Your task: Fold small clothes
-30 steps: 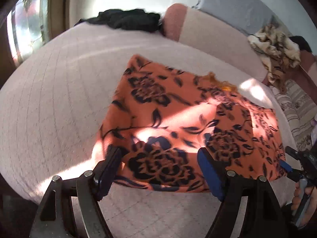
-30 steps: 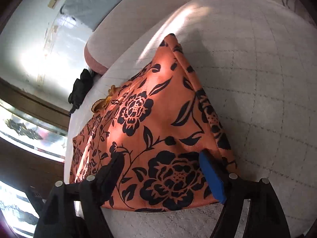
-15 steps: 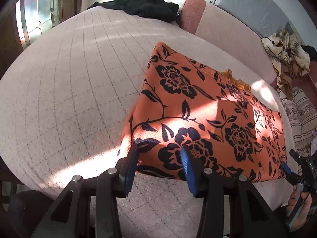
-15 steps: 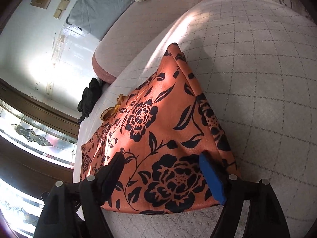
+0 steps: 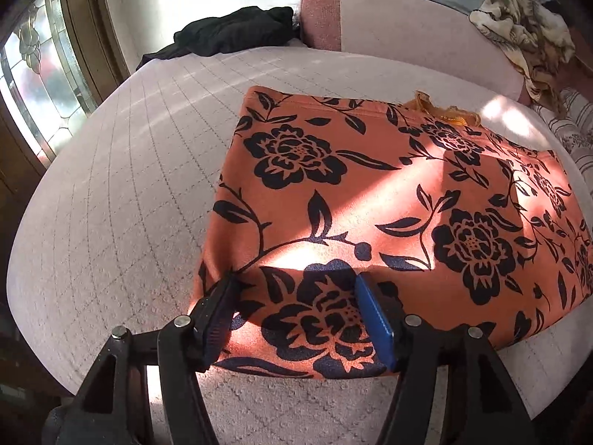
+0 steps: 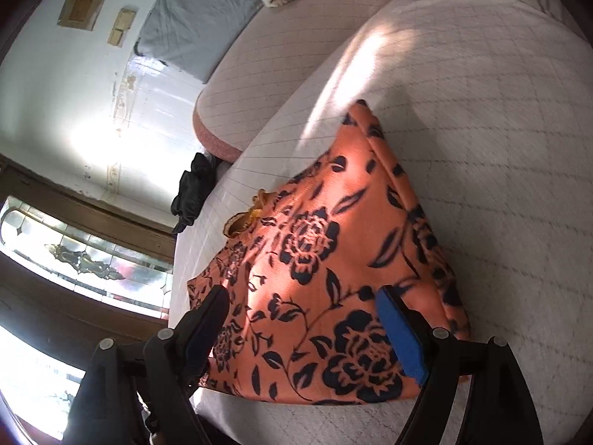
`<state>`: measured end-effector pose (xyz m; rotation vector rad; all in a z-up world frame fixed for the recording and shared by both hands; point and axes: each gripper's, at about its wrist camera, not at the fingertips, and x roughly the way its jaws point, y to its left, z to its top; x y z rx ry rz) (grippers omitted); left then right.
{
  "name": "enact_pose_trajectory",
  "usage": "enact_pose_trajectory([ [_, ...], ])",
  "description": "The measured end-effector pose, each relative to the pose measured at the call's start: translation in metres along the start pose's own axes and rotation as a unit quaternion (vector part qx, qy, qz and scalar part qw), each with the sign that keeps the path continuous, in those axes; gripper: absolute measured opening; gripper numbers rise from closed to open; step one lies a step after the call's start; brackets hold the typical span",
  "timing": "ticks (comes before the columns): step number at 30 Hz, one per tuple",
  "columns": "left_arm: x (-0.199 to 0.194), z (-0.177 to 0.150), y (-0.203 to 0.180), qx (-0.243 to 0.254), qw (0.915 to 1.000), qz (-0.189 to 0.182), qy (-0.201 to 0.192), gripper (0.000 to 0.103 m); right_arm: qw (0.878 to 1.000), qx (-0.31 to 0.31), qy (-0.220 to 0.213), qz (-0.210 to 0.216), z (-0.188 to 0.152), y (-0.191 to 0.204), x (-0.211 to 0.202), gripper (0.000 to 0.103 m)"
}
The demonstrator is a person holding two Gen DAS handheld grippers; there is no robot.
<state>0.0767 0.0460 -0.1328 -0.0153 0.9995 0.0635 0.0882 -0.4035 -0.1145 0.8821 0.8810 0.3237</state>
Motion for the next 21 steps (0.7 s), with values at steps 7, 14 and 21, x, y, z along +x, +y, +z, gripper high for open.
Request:
enact_pose_trajectory([
  [7, 0.001, 0.002, 0.002, -0.004, 0.9999, -0.009, 0.002, 0.066, 0.990, 0.135, 0.043, 0.019, 0.075, -0.058, 0.073, 0.083],
  [14, 0.002, 0.001, 0.003, -0.006, 1.0000, -0.007, -0.004, 0.067, 0.997, 0.075, 0.025, 0.019, 0.117, -0.032, 0.085, 0.087],
  [21, 0.002, 0.000, 0.005, -0.002, 0.9999, -0.015, -0.005, 0.068, 0.997, 0.076, -0.012, 0.009, 0.113, -0.019, 0.062, 0.087],
])
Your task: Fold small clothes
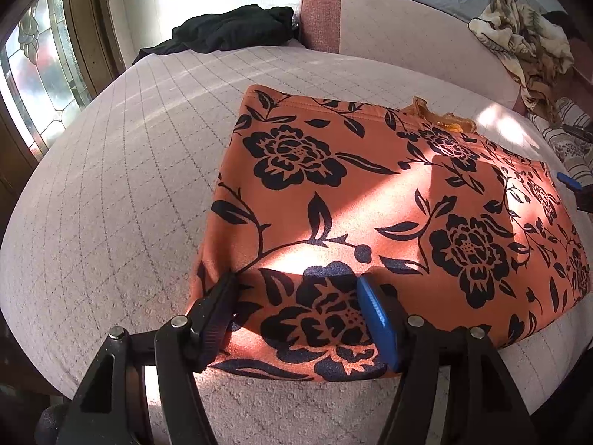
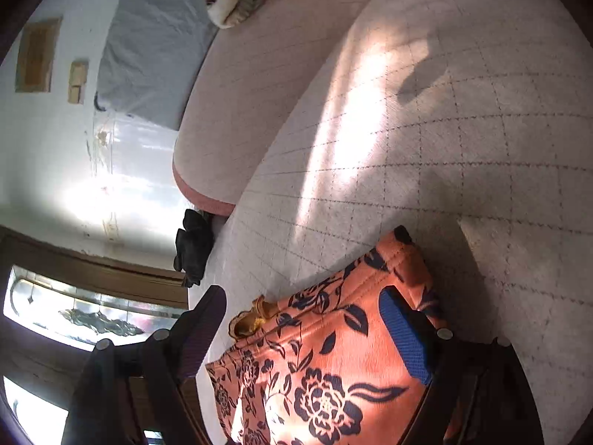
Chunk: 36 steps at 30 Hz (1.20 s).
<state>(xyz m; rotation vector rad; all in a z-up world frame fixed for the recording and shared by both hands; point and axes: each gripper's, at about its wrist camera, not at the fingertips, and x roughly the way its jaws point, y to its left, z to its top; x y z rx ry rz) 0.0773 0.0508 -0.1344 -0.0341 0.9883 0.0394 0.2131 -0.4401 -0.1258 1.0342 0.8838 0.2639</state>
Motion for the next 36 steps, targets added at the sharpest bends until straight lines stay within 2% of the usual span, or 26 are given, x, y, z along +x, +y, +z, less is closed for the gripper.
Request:
enact_pose_trajectory([
  [4, -0.006, -0.001, 0.000, -0.007, 1.0000, -0.002, -0.004, 0.068, 0.999, -0.049, 0.020, 0.000, -0.063, 0.027, -0.037, 0.087],
  [7, -0.025, 0.000, 0.005, -0.030, 0.9991, -0.019, -0.025, 0.068, 0.998, -0.044, 0.042, 0.029, -0.121, 0.021, -0.053, 0.087],
  [8, -0.031, -0.001, 0.005, -0.031, 0.9987, -0.022, -0.034, 0.068, 0.998, -0.042, 0.044, 0.019, -0.136, 0.013, -0.054, 0.087],
  [9, -0.034, -0.002, 0.005, -0.029, 0.9987, -0.018, -0.037, 0.068, 0.998, -0.040, 0.047, -0.009, -0.148, 0.000, -0.051, 0.088],
  [10, -0.031, -0.003, 0.005, -0.026, 0.9992, -0.013, -0.029, 0.068, 0.997, -0.032, 0.056, -0.049, -0.155, -0.016, -0.042, 0.088],
  [11, -0.023, -0.005, 0.007, -0.025, 0.9996, -0.013, -0.006, 0.068, 0.997, -0.015, 0.053, -0.050, -0.159, -0.029, -0.040, 0.085],
  [12, -0.011, -0.009, 0.010, -0.026, 0.9994, -0.012, 0.020, 0.068, 0.999, -0.005, 0.030, -0.035, -0.160, -0.029, -0.048, 0.085],
  [13, -0.006, -0.012, 0.011, -0.021, 0.9995, -0.013, 0.019, 0.070, 0.999, 0.002, 0.030, -0.038, -0.158, -0.023, -0.054, 0.086],
  [15, -0.016, -0.011, 0.006, -0.009, 0.9999, -0.003, 0.006, 0.070, 0.999, -0.025, 0.016, -0.023, -0.157, -0.003, -0.064, 0.087],
  [17, -0.033, -0.008, 0.004, -0.016, 0.9995, -0.013, -0.024, 0.069, 0.998, -0.061, 0.000, -0.013, -0.160, 0.012, -0.074, 0.088],
  [19, -0.039, -0.007, 0.004, -0.013, 0.9989, -0.015, -0.042, 0.070, 0.997, -0.068, 0.002, -0.027, -0.162, 0.005, -0.068, 0.092],
  [20, -0.032, -0.007, 0.006, -0.012, 0.9995, -0.004, -0.029, 0.070, 0.996, -0.059, 0.010, -0.060, -0.161, -0.011, -0.060, 0.093],
  [21, -0.018, -0.008, 0.011, -0.018, 0.9998, 0.008, 0.000, 0.070, 0.996, -0.031, 0.023, -0.082, -0.160, -0.032, -0.054, 0.091],
  [22, -0.007, -0.010, 0.018, -0.029, 0.9991, 0.017, 0.025, 0.072, 0.999, -0.001, 0.004, -0.053, -0.160, -0.041, -0.059, 0.090],
  [23, -0.011, -0.010, 0.025, -0.045, 0.9988, 0.003, 0.016, 0.072, 0.999, 0.013, -0.010, -0.039, -0.160, -0.038, -0.069, 0.090],
  [24, -0.019, -0.010, 0.028, -0.060, 0.9981, 0.011, 0.005, 0.072, 0.999, 0.005, -0.006, -0.038, -0.157, -0.029, -0.072, 0.090],
  [25, -0.027, -0.007, 0.028, -0.068, 0.9975, 0.019, -0.006, 0.070, 0.999, -0.013, -0.009, -0.038, -0.155, -0.019, -0.077, 0.090],
  [28, -0.040, -0.002, 0.027, -0.064, 0.9970, -0.004, -0.042, 0.073, 0.997, -0.064, -0.012, -0.033, -0.152, 0.000, -0.075, 0.091],
  [29, -0.031, -0.003, 0.028, -0.064, 0.9973, 0.011, -0.033, 0.075, 0.997, -0.068, -0.009, -0.047, -0.150, -0.003, -0.067, 0.091],
  [30, -0.014, -0.006, 0.031, -0.063, 0.9974, 0.035, -0.001, 0.075, 0.996, -0.052, 0.001, -0.074, -0.147, -0.014, -0.057, 0.091],
  [31, 0.004, -0.011, 0.034, -0.067, 0.9960, 0.045, 0.038, 0.078, 0.996, -0.015, 0.016, -0.082, -0.146, -0.028, -0.049, 0.091],
  [32, 0.000, -0.014, 0.041, -0.084, 0.9958, 0.031, 0.020, 0.078, 0.998, 0.001, 0.005, -0.066, -0.145, -0.031, -0.051, 0.091],
  [33, -0.008, -0.011, 0.044, -0.090, 0.9952, 0.035, 0.012, 0.078, 0.998, 0.000, 0.003, -0.065, -0.143, -0.024, -0.055, 0.091],
  [36, -0.025, -0.002, 0.043, -0.084, 0.9948, 0.047, -0.033, 0.077, 0.998, -0.041, 0.004, -0.040, -0.130, 0.008, -0.057, 0.092],
])
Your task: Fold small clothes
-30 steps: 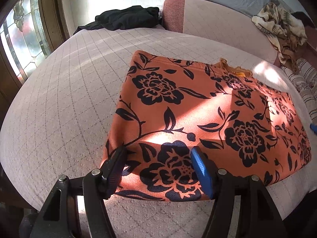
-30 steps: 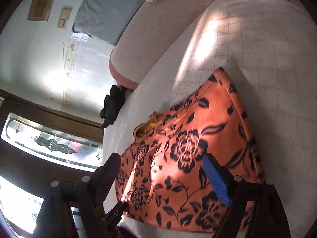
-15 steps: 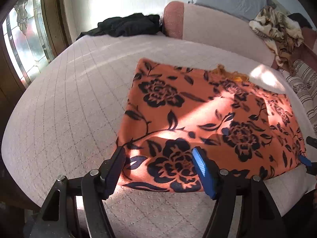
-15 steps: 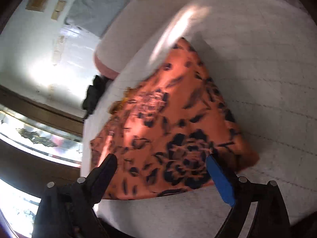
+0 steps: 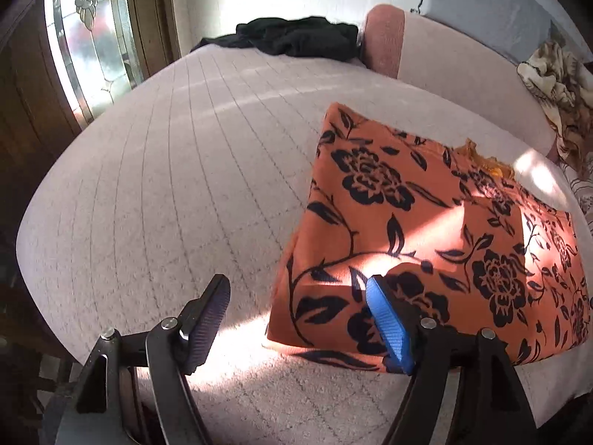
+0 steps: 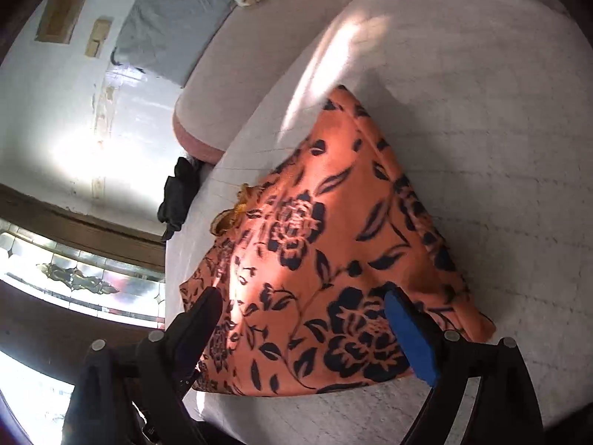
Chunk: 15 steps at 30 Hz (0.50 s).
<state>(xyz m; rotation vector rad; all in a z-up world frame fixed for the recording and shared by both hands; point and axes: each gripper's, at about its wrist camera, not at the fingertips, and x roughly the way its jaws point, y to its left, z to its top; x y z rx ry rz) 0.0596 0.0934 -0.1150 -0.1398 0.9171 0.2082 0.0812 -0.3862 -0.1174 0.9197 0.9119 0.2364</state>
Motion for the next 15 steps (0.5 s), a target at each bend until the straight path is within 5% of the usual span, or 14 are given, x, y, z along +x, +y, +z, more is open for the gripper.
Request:
enact_pose_trajectory([
  [5, 0.027, -0.007, 0.004, -0.003, 0.9996, 0.004, 0.028, 0.079, 1.000, -0.026, 0.012, 0.002, 0.058, 0.021, 0.039, 0.092],
  [11, 0.033, -0.004, 0.000, 0.010, 0.9997, 0.008, 0.020, 0.081, 0.999, 0.047, 0.004, -0.023, 0.141, -0.027, 0.103, 0.091],
  [15, 0.033, -0.005, 0.001, 0.010, 0.9998, 0.010, 0.017, 0.082, 0.994, 0.109, -0.025, 0.011, 0.151, -0.036, 0.098, 0.091],
])
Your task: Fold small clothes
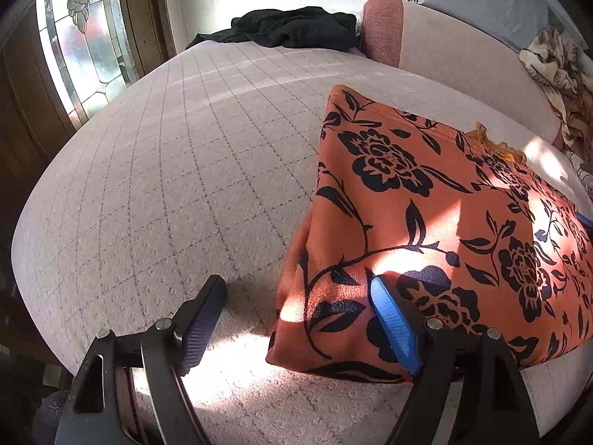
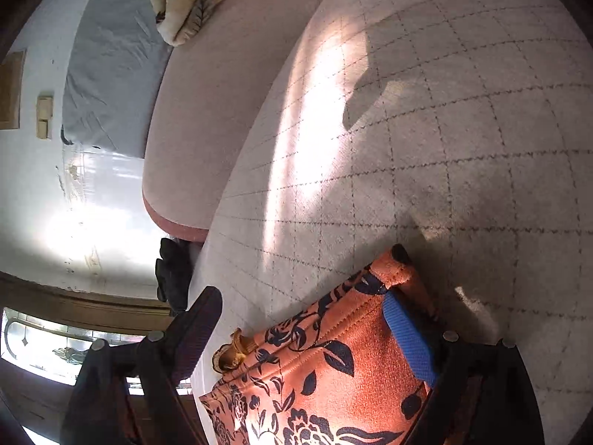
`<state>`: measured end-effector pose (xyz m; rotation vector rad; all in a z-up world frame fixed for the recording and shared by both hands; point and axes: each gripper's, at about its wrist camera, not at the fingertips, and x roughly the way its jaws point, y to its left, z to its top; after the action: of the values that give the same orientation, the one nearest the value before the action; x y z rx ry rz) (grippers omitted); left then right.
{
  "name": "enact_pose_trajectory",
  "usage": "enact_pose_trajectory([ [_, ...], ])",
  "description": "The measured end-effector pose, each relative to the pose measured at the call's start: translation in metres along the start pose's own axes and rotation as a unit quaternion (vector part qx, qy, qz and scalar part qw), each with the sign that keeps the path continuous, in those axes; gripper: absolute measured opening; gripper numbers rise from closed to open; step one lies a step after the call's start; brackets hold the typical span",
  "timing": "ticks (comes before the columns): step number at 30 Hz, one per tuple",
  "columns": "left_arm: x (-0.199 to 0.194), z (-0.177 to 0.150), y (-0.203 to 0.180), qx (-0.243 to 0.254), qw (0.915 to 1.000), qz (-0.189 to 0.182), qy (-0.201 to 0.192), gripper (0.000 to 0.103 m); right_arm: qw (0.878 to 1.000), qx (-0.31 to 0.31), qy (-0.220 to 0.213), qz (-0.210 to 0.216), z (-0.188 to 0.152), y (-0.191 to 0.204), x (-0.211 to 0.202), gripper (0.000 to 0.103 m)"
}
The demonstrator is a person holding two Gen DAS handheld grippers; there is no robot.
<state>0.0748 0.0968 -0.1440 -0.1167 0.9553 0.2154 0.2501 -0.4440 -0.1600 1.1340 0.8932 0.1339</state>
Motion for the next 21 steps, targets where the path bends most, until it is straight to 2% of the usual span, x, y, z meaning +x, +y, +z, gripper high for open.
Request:
enact_pose_trajectory([
  [2, -0.001, -0.001, 0.000, 0.001, 1.0000, 0.002, -0.002, 0.082, 0.999, -0.030, -0.004, -0.012, -0.012, 0.012, -0.011, 0.091],
  [4, -0.002, -0.002, 0.000, -0.001, 1.0000, 0.000, -0.002, 0.082, 0.999, -0.050, 0.007, -0.003, -0.034, 0.019, -0.025, 0.091],
  [9, -0.004, -0.005, 0.000, -0.003, 1.0000, 0.002, -0.003, 0.082, 0.994, -0.102, 0.038, 0.004, -0.122, 0.027, -0.073, 0.091],
  [12, -0.004, -0.004, 0.000, -0.006, 1.0000, -0.001, -0.002, 0.082, 0.990, -0.134, 0.050, 0.005, -0.171, 0.015, -0.092, 0.091],
  [14, -0.005, -0.004, 0.001, -0.006, 1.0000, -0.003, -0.001, 0.082, 0.989, -0.130, 0.058, -0.032, -0.182, -0.006, -0.084, 0.091],
  [15, -0.005, -0.005, 0.001, -0.007, 1.0000, -0.003, -0.001, 0.082, 0.991, -0.105, 0.060, -0.049, -0.181, -0.021, -0.080, 0.091],
  [17, -0.008, -0.006, 0.002, -0.005, 1.0000, -0.005, -0.001, 0.082, 0.998, -0.043, 0.037, -0.014, -0.175, -0.036, -0.093, 0.090],
  [18, -0.010, -0.007, 0.003, -0.004, 1.0000, -0.006, -0.002, 0.082, 0.999, -0.040, 0.033, -0.015, -0.175, -0.030, -0.099, 0.090],
  [21, -0.015, -0.008, 0.003, -0.003, 1.0000, -0.006, -0.005, 0.082, 0.996, -0.087, 0.014, -0.003, -0.185, -0.007, -0.120, 0.091],
])
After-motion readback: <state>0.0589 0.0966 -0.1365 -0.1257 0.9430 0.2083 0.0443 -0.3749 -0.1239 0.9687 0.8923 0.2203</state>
